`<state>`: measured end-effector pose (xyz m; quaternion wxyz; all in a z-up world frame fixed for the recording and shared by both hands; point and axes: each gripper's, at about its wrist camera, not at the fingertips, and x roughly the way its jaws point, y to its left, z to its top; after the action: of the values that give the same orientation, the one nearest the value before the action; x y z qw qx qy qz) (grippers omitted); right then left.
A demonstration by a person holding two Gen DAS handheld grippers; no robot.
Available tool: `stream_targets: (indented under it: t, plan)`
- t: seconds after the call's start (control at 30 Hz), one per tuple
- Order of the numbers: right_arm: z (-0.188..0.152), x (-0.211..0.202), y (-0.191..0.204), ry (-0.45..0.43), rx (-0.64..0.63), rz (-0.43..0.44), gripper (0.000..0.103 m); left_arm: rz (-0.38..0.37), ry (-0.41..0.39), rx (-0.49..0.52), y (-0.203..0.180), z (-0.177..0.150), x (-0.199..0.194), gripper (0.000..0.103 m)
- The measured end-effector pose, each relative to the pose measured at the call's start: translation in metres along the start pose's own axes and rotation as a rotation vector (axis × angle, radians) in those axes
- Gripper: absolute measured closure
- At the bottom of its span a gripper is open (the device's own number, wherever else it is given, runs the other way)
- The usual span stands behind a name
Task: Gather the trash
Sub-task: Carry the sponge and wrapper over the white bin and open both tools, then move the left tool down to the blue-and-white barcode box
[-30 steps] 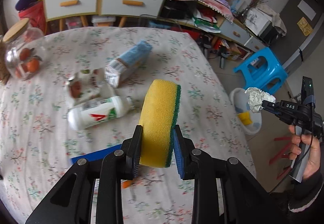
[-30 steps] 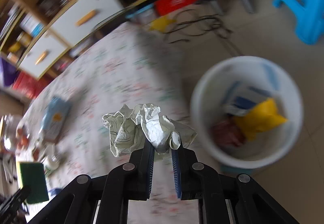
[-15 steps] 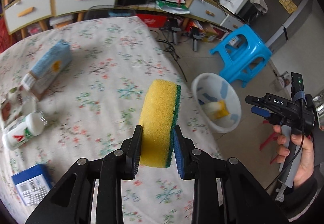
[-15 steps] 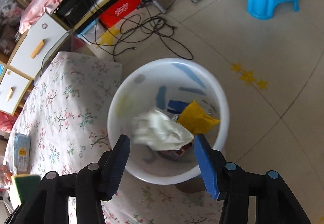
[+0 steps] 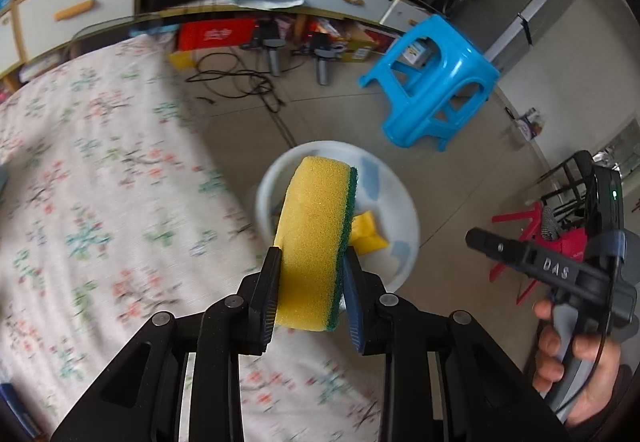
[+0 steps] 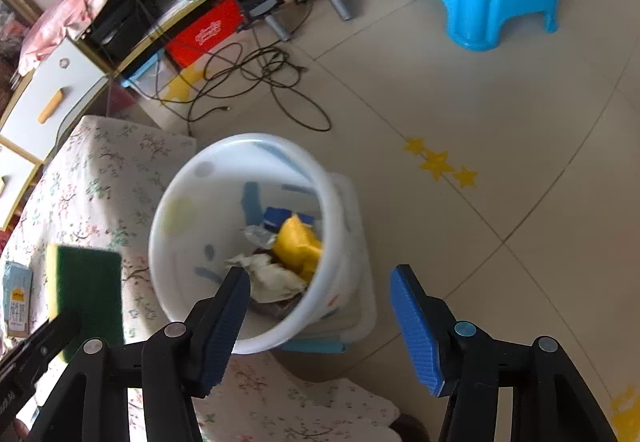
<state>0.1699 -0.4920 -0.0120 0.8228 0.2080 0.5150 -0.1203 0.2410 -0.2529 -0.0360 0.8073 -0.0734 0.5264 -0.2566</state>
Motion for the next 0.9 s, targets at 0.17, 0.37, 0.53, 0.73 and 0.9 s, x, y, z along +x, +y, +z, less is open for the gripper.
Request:
stream_targets:
  t: [0.17,0.37,0.53,0.73,0.9]
  plan:
    - [0.003,-0.002,-0.011,-0.003,0.016,0.0,0.039,-0.042,-0.031,0.014,-0.013,0.011,0.008,0.069]
    - [0.001,-0.005,-0.008,-0.01,0.0,0.005,0.032,0.051,-0.051,0.016,-0.012,0.017,0.004,0.014]
    - [-0.002,-0.008,0.001,-0.019,-0.034,0.0,0.029,0.13,-0.055,0.038,0.001,0.008,-0.01,0.011]
    - [-0.008,-0.01,0.021,-0.015,-0.074,0.009,0.027,0.177,-0.062,0.031,0.032,-0.01,-0.034,0.007]
    - [-0.015,-0.01,0.04,-0.008,-0.113,0.021,0.026,0.215,-0.073,0.011,0.06,-0.03,-0.062,0.007]
